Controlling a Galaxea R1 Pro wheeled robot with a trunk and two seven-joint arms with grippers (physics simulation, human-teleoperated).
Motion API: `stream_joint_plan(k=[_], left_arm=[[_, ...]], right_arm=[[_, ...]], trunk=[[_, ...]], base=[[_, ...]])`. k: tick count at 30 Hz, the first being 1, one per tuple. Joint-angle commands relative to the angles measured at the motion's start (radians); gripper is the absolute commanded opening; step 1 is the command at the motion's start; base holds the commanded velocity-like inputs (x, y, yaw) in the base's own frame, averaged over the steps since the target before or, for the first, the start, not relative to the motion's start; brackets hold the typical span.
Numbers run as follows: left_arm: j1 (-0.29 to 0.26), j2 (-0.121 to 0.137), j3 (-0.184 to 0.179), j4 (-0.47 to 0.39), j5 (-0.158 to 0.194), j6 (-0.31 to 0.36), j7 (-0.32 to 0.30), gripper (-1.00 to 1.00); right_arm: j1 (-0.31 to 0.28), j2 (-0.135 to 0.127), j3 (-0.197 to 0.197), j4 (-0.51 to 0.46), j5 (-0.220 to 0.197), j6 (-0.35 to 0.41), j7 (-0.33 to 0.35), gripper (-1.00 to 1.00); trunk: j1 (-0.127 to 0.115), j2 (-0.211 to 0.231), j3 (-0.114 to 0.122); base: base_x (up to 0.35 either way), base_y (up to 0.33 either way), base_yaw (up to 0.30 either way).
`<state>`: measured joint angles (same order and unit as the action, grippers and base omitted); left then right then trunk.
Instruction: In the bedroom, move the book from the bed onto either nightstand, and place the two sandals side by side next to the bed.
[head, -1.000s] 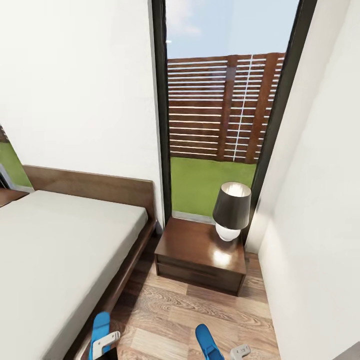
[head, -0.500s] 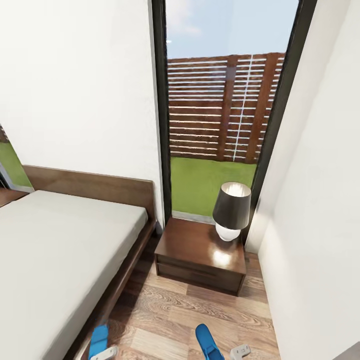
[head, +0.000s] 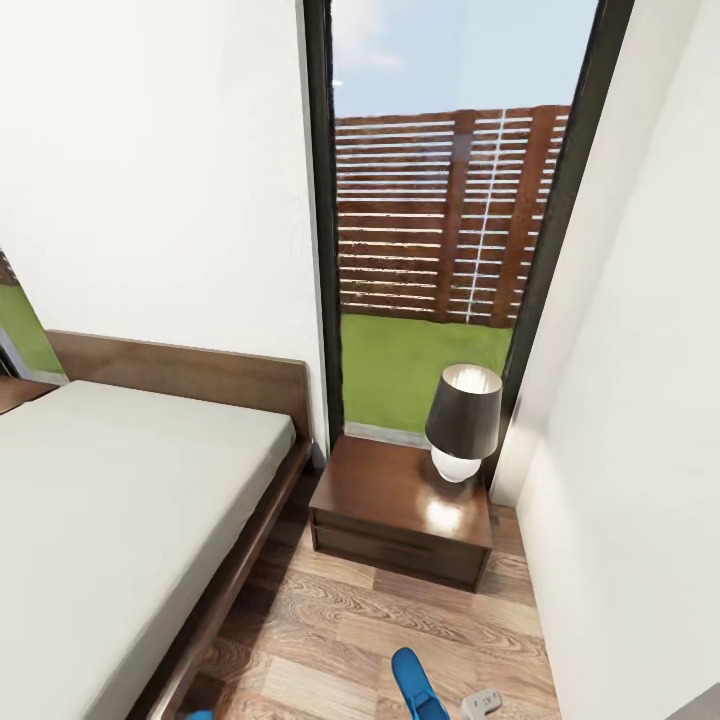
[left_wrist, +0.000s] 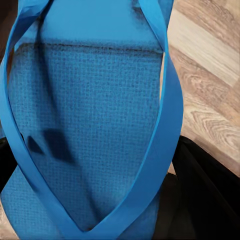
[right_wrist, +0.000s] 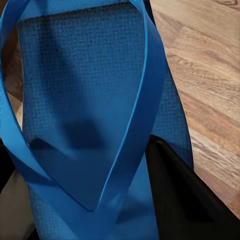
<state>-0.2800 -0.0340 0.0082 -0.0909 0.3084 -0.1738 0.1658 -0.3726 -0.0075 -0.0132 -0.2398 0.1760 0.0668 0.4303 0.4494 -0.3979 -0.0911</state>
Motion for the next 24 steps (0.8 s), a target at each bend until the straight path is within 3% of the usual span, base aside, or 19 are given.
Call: stream_joint_plan(k=[1,11,24], left_arm=[[0.004,-0.001,-0.003,0.0,0.003,-0.004,0.002,-1.0],[0.043,-0.011,-0.011,0.0,0.003,-0.006,0.001,-1.0],[0.06,-0.013,-0.019,0.0,0.003,-0.006,0.001,-1.0]], right_arm=[[0.0,0.0,-0.002,-0.003,0.002,0.008,0.004,-1.0],[0.0,-0.002,-0.002,0.003,0.003,0.008,0.003,-1.0],[0.02,-0.045,-0.007,0.007,-0.004,0.004,0.007,-1.0]], trunk=[[0.001,-0.002,-0.002],[0.001,-0.002,-0.002],[0.001,-0.002,-0.002]], base=[[0.0,0.0,0.0],[0.0,0.0,0.0],[0.0,0.0,0.0]])
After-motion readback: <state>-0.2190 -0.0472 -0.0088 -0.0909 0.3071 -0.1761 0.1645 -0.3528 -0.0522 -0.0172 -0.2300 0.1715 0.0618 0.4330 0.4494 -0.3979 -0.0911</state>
